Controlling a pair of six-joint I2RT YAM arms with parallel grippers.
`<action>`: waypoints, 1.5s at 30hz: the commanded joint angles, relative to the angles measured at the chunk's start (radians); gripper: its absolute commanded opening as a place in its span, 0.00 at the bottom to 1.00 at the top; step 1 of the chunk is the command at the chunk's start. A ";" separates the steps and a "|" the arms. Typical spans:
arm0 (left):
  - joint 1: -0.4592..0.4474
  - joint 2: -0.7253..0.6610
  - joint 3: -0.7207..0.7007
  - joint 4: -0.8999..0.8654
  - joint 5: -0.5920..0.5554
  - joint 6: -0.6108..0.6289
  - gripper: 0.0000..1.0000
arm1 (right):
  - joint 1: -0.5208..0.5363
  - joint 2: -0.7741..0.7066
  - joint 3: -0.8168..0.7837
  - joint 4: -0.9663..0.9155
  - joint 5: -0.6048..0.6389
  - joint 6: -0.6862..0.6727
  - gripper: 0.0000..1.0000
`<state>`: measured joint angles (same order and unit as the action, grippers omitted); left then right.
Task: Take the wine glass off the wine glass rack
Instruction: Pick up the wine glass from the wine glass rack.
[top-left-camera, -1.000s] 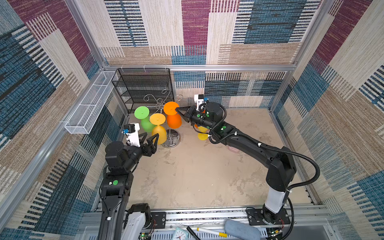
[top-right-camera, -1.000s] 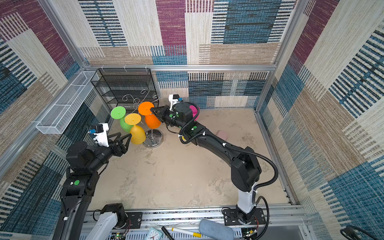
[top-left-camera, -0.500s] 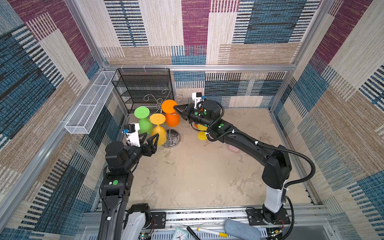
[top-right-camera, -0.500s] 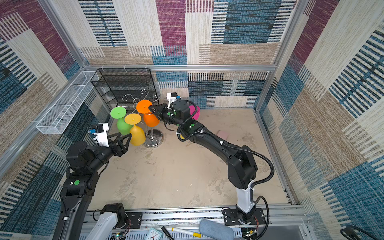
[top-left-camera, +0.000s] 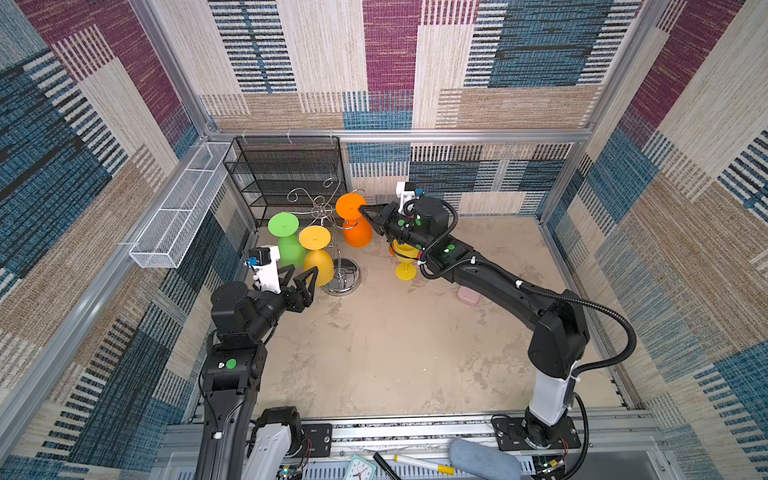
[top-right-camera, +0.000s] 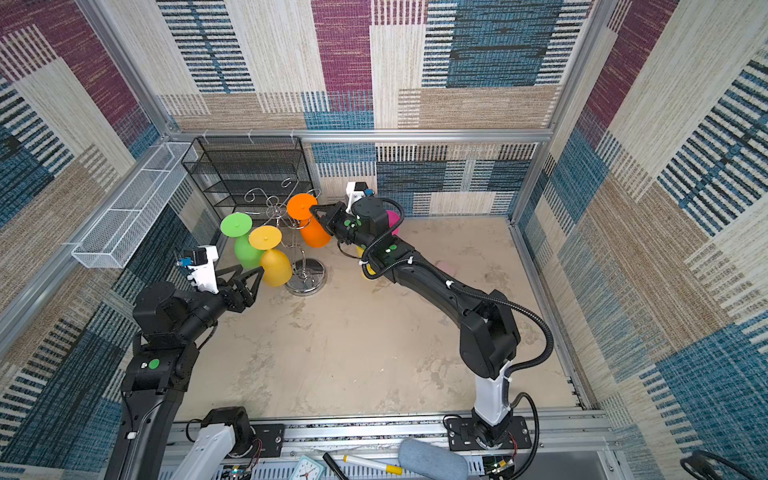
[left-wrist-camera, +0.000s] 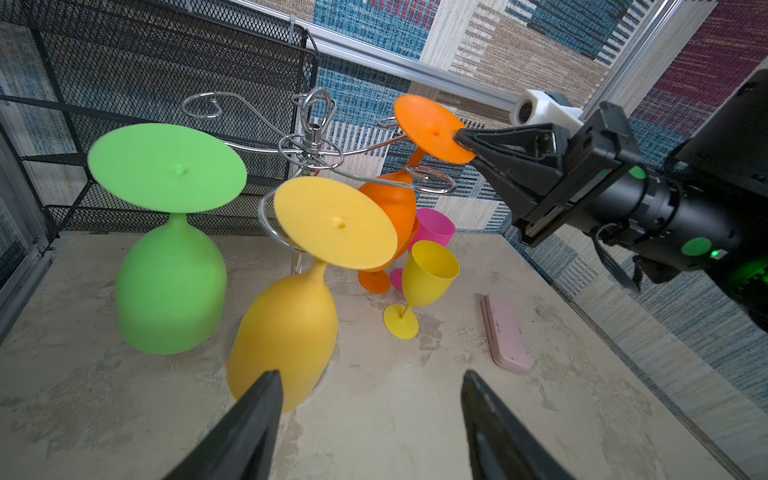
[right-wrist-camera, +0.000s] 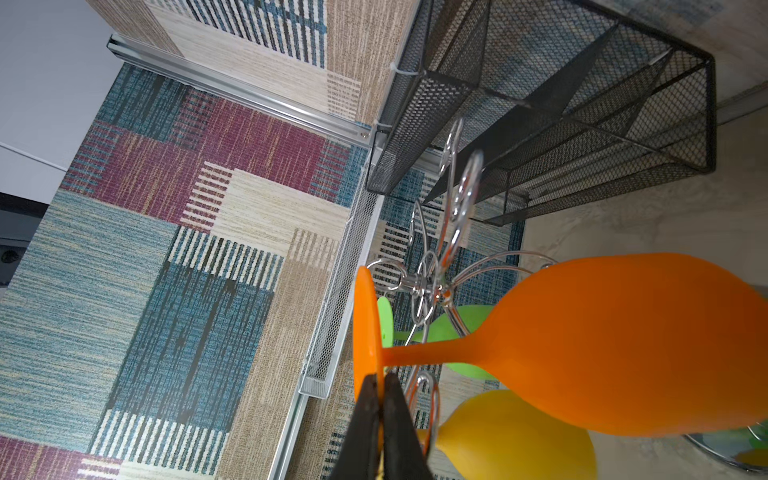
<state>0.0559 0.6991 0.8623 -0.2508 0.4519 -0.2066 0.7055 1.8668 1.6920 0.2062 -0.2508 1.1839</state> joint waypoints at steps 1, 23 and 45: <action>-0.001 0.000 0.010 0.016 0.010 0.015 0.71 | -0.002 -0.017 -0.008 0.036 0.010 -0.010 0.03; -0.024 -0.005 0.014 -0.012 -0.022 0.029 0.71 | -0.011 -0.320 -0.326 0.067 0.085 -0.190 0.01; -0.201 -0.134 0.096 -0.385 -0.121 -0.210 0.68 | 0.165 -0.818 -0.917 0.172 0.336 -1.044 0.00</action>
<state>-0.1459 0.5774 0.9646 -0.5663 0.2813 -0.2905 0.8558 1.0767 0.8272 0.2977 -0.0044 0.3141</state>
